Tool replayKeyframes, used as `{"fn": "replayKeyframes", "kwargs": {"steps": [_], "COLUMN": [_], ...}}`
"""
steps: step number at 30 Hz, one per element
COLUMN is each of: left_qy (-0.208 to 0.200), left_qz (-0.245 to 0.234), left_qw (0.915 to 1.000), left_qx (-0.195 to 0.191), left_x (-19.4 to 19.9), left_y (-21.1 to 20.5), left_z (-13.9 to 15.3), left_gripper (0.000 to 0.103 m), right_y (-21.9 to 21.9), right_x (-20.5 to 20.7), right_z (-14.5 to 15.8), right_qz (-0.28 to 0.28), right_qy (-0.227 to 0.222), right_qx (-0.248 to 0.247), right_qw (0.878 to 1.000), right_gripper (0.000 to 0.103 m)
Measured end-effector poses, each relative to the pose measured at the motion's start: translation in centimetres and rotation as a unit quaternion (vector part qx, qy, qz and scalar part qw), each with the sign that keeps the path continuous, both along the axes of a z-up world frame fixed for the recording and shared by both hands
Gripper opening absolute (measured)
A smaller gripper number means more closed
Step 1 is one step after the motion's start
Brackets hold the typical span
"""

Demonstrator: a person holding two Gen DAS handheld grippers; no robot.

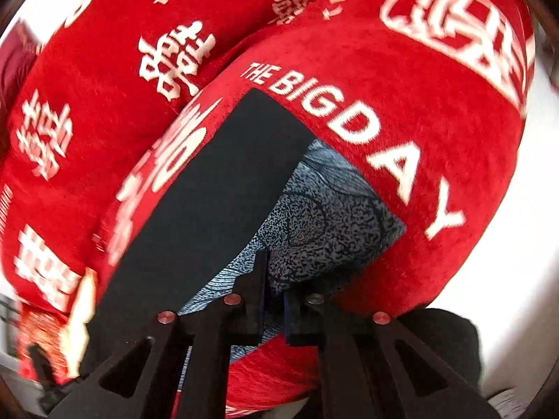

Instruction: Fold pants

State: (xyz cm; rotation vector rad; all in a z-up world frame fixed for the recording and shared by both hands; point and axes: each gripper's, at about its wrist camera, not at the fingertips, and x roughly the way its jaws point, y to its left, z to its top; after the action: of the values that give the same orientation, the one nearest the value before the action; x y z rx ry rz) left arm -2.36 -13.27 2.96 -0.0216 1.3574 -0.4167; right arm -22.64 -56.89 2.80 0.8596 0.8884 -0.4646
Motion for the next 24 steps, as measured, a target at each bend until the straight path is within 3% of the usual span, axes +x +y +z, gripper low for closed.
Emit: {"fn": "replayKeyframes", "kwargs": {"steps": [1,2,3,5,7,9,11,12,14,16,17,19,21,23,24], "left_qy": [0.001,-0.003,-0.011,-0.027,-0.031,-0.028,-0.024,-0.024,-0.017,-0.011,-0.011,-0.011,-0.024,-0.019,-0.009], "left_qz": [0.002,0.005,0.006,0.005,-0.005,-0.027,-0.065,-0.087,-0.111,-0.108,-0.105,-0.090,-0.066,-0.033,-0.016], "left_qw": [1.0000,1.0000,0.9999,0.9996,0.9994,0.9992,0.9976,0.9959,0.9937,0.9940,0.9944,0.9958,0.9972,0.9977,0.9989], "left_qx": [-0.002,-0.005,-0.008,-0.010,-0.013,-0.013,-0.006,-0.001,0.000,0.010,-0.003,-0.007,0.026,0.057,0.043], "left_x": [0.0,-0.1,-0.3,-0.7,-1.1,-1.7,-2.7,-3.3,-3.9,-3.8,-3.7,-3.6,-3.5,-3.3,-3.2], "left_y": [0.1,0.3,0.6,1.1,0.9,-0.3,-2.2,-3.2,-4.0,-3.1,-2.1,0.3,3.5,6.5,7.8], "left_z": [0.2,0.5,1.0,1.9,2.2,2.0,1.6,1.4,0.8,-0.1,-0.2,-0.1,-0.3,-1.0,-1.0], "left_gripper": [0.054,0.054,0.054,0.054,0.054,0.054,0.054,0.054,0.054,0.054,0.054,0.054,0.054,0.054,0.054], "right_y": [-0.1,-0.4,-0.8,-0.9,0.2,3.5,8.8,11.5,18.1,22.8,23.9,23.9,21.3,19.2,18.6], "right_x": [0.1,-0.3,-0.9,-2.0,-2.0,-0.3,2.9,4.3,6.8,8.2,8.7,9.3,8.3,7.3,6.8], "right_z": [0.4,0.8,1.4,3.2,5.1,6.9,7.1,6.8,5.5,3.9,3.1,1.1,0.5,0.6,0.9], "right_qz": [-0.003,-0.018,-0.037,-0.066,-0.056,0.023,0.156,0.216,0.345,0.418,0.433,0.437,0.416,0.392,0.379], "right_qy": [0.016,0.037,0.053,0.064,0.068,0.032,0.005,-0.001,-0.018,-0.017,-0.007,0.019,-0.003,0.028,0.060], "right_qx": [-0.008,-0.023,-0.043,-0.095,-0.151,-0.188,-0.183,-0.175,-0.141,-0.134,-0.136,-0.114,-0.076,-0.109,-0.151], "right_qw": [1.000,0.999,0.997,0.991,0.985,0.981,0.971,0.961,0.928,0.898,0.891,0.892,0.906,0.913,0.911], "right_gripper": [0.028,0.047,0.056,0.057,0.057,0.058,0.067,0.071,0.071,0.071,0.071,0.070,0.068,0.067,0.069]}}
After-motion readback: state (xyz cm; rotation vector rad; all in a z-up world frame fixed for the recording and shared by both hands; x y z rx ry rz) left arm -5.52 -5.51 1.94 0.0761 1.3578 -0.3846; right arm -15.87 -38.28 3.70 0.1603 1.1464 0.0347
